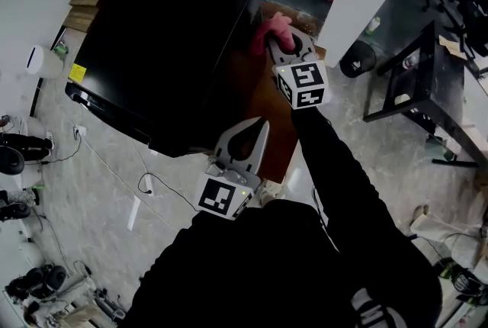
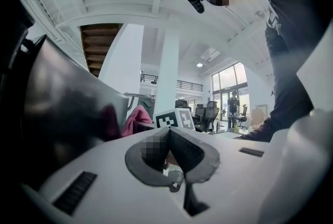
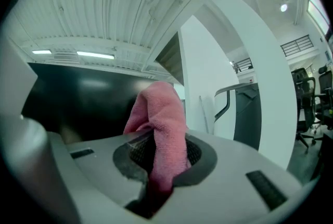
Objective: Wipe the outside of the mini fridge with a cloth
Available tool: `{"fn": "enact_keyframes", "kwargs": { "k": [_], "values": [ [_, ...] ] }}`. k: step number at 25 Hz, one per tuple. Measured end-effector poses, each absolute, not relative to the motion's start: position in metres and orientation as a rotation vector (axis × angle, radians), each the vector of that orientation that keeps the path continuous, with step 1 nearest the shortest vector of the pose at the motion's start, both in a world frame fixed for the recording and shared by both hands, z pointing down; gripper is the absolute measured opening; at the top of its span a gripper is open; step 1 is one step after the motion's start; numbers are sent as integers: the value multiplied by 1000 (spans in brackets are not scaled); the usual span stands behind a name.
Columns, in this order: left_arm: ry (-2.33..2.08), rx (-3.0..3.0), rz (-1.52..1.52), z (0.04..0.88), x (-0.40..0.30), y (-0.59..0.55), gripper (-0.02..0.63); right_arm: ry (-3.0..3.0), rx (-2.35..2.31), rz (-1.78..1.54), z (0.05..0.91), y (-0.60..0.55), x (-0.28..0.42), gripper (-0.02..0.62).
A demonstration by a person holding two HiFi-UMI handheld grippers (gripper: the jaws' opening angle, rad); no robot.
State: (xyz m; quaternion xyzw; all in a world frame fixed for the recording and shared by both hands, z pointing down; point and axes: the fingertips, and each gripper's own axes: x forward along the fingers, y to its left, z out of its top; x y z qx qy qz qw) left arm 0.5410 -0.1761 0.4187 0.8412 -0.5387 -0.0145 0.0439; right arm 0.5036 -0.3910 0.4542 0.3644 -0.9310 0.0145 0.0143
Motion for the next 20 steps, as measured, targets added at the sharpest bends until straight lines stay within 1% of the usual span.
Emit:
{"fn": "enact_keyframes", "kwargs": {
  "k": [4,9,14,20],
  "values": [
    [-1634,2563,-20,434,541,-162,6,-2922,1089,-9,459,-352,519,63],
    [-1637,2542,20,465,535,-139,6,-2891,964,9,505,-282,528,63],
    [-1623,2524,65,498,523,-111,6,-2841,829,117,561,-213,519,63],
    [-1622,2473,124,535,507,-84,6,-2806,696,160,603,-163,495,63]
  ]
}}
